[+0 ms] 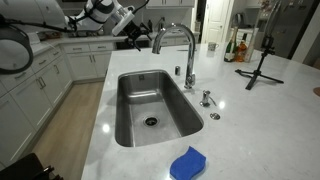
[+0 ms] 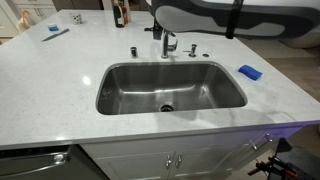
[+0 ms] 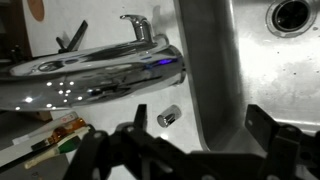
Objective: Slide the spout to the right then to the left
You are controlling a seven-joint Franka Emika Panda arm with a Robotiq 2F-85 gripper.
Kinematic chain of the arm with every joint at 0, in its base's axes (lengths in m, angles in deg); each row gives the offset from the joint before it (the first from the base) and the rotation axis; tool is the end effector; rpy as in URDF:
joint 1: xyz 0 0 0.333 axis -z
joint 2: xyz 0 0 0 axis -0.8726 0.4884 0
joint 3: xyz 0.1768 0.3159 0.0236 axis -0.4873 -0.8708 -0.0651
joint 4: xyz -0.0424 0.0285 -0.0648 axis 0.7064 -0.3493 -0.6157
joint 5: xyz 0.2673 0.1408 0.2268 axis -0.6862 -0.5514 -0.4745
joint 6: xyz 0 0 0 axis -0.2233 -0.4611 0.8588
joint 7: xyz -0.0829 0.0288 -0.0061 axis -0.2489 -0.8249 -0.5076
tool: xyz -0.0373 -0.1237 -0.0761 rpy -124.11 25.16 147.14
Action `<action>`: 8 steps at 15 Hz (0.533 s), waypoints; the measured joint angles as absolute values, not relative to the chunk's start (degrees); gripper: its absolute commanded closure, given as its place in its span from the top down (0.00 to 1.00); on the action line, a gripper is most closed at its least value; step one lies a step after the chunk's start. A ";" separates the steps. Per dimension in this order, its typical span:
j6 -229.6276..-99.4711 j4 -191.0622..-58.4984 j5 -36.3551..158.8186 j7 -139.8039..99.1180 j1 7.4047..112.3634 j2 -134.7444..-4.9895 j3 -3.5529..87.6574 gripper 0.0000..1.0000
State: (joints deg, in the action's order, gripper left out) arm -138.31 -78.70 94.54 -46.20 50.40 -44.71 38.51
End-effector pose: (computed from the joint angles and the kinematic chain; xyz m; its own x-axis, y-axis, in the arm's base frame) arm 0.8011 0.0744 0.5577 0.7882 0.6132 0.0516 0.4351 -0.6146 0.6580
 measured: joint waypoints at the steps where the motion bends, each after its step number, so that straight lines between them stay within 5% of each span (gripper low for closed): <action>1: -139.42 -78.25 96.17 -46.20 50.39 -44.22 39.00 1.00; 8: -143.89 -74.92 100.21 -46.20 51.12 -40.82 41.16 1.00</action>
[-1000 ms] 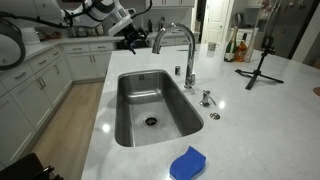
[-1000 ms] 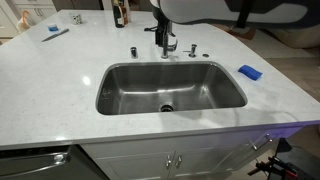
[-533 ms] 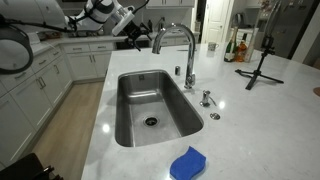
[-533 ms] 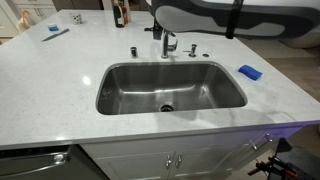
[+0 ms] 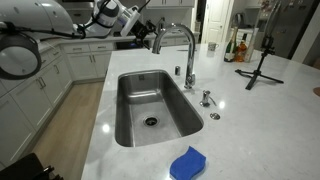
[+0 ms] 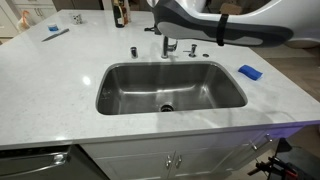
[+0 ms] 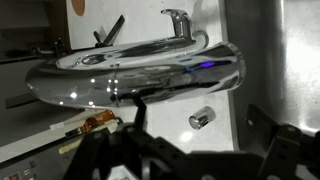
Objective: Slide the spout to the right then to the left
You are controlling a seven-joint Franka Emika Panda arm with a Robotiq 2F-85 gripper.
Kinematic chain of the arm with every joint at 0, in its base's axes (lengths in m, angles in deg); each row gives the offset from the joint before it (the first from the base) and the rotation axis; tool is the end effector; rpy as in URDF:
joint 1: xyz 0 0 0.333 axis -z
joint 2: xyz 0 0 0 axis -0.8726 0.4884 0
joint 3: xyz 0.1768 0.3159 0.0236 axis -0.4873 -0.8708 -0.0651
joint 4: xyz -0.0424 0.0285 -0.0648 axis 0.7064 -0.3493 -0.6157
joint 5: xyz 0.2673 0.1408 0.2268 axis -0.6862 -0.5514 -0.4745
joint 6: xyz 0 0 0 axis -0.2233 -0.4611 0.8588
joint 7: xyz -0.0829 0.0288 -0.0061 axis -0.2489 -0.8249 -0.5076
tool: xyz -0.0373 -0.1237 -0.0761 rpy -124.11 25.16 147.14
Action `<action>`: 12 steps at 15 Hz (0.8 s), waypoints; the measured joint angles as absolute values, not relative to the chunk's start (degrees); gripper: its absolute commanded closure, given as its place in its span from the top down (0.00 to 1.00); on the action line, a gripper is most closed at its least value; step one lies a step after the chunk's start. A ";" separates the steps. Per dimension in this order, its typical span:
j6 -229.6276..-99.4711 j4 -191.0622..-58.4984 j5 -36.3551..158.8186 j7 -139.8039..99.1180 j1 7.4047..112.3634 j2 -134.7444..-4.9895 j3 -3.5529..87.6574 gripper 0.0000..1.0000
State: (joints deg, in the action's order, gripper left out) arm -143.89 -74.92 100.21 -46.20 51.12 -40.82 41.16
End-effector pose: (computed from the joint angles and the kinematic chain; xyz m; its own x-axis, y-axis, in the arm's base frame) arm 0.8262 0.0490 0.5558 0.7742 0.6310 0.0485 0.3774 -0.5219 0.7650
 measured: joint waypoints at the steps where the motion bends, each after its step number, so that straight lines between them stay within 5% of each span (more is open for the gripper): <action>1: -144.21 -74.37 100.22 -46.20 51.36 -40.32 41.19 1.00; 12: -146.16 -70.86 100.37 -46.31 53.20 -38.17 41.56 1.00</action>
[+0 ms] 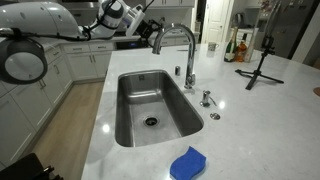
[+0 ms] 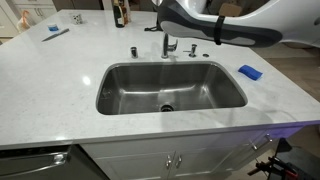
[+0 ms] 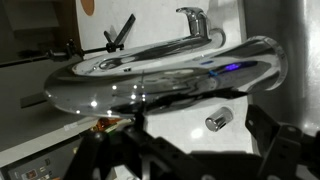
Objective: Slide the spout to the right then to the left
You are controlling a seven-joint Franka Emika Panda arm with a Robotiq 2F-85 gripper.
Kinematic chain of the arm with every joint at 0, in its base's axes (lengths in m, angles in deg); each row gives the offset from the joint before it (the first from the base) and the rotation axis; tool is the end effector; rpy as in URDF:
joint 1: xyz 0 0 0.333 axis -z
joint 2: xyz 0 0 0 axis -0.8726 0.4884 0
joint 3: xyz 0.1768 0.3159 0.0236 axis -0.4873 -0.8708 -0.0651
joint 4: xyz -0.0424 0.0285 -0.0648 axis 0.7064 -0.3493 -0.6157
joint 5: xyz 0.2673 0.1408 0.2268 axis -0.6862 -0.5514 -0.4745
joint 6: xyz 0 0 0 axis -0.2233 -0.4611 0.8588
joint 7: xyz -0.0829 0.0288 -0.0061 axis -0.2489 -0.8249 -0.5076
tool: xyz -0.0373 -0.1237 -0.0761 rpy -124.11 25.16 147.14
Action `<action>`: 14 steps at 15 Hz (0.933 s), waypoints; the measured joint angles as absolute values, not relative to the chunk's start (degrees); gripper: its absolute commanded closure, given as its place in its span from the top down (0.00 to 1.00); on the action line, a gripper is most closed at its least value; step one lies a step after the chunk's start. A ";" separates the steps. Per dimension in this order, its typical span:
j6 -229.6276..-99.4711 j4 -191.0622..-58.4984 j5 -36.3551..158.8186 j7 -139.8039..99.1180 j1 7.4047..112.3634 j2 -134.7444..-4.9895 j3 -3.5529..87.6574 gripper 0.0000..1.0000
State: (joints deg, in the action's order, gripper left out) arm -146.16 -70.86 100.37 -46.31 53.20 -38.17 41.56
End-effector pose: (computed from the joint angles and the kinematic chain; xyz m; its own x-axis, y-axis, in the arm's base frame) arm 0.8386 0.0228 0.5585 0.7766 0.6241 0.0858 0.3315 -0.5206 0.7868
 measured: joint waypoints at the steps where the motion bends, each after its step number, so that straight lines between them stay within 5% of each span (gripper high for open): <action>1: -146.16 -70.72 100.41 -46.31 53.37 -38.19 41.72 1.00; 14: -146.14 -70.45 99.69 -46.31 56.34 -39.24 41.82 1.00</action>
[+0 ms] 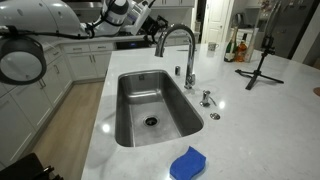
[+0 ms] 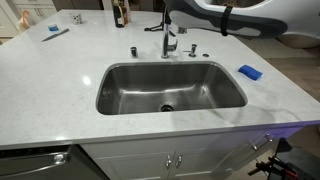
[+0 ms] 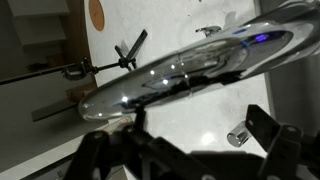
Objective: Slide the spout to the right then to the left
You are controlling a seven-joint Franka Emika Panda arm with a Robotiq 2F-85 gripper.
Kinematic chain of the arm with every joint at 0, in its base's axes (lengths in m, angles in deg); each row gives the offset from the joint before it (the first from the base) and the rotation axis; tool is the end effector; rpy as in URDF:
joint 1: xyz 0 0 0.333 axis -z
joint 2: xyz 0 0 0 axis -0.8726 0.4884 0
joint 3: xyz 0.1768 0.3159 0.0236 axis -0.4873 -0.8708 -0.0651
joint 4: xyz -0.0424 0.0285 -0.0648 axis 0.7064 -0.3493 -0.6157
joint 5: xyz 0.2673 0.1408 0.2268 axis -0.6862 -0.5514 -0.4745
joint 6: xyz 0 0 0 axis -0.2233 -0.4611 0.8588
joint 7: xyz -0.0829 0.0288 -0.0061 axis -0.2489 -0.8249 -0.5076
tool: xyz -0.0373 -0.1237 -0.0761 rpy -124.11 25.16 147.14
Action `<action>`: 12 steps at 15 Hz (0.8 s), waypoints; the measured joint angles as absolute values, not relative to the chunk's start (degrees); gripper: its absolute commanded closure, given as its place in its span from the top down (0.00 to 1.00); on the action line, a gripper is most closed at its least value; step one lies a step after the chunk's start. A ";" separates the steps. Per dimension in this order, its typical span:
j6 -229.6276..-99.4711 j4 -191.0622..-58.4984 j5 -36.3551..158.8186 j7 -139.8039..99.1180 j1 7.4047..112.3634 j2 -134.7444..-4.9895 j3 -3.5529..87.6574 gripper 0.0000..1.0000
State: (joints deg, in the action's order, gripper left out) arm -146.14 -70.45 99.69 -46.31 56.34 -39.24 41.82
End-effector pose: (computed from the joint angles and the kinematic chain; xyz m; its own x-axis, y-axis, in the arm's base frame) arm 0.8337 -0.0243 0.5771 0.8083 0.5779 0.1122 0.2814 -0.5466 0.7887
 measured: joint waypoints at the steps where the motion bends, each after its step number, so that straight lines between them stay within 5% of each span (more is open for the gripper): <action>1: -146.12 -70.48 99.23 -46.31 56.61 -39.41 41.50 1.00; 12: -144.47 -71.54 91.70 -46.31 61.08 -42.27 38.31 1.00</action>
State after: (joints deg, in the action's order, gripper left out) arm -144.47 -71.54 91.70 -46.31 61.08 -42.27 38.31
